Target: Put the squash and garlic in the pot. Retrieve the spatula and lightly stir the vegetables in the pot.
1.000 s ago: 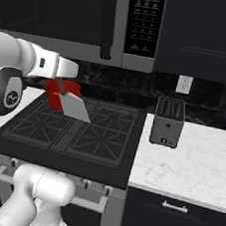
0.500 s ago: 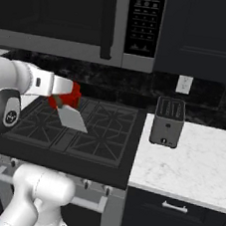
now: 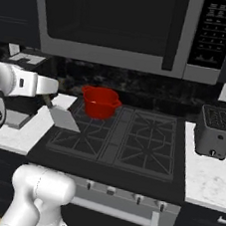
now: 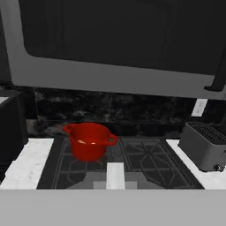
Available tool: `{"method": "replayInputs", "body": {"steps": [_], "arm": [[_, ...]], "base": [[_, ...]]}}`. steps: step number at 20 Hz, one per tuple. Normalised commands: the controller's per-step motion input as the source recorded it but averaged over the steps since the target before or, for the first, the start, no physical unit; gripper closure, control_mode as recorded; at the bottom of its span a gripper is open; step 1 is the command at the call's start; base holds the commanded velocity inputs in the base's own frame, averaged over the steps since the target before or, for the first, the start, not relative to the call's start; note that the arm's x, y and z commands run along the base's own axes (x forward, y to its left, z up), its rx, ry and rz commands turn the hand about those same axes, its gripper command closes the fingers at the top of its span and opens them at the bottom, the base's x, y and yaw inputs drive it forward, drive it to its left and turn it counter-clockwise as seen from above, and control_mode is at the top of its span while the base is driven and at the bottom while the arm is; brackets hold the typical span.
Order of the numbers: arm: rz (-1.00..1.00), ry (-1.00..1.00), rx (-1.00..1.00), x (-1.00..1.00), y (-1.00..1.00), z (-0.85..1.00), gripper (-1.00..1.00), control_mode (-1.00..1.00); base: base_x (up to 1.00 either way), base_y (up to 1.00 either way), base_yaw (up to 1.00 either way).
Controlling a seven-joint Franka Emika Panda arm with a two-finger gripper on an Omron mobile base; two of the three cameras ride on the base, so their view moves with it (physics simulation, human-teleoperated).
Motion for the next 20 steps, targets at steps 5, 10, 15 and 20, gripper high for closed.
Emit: {"method": "replayInputs", "body": {"steps": [5,10,15,20], "arm": [[0.0,0.0,0.0,0.0,0.0,0.0,1.0,1.0],[0.0,0.0,0.0,0.0,0.0,0.0,1.0,1.0],[0.01,-0.04,0.06,0.07,-0.13,0.0,1.0,-1.0],[0.03,-0.2,0.21,0.01,-0.8,-0.16,1.0,-1.0]], "base": [[0.18,0.49,0.0],[0.89,0.0,0.0],[0.51,-0.04,0.0],[0.0,0.0,0.0]]}}
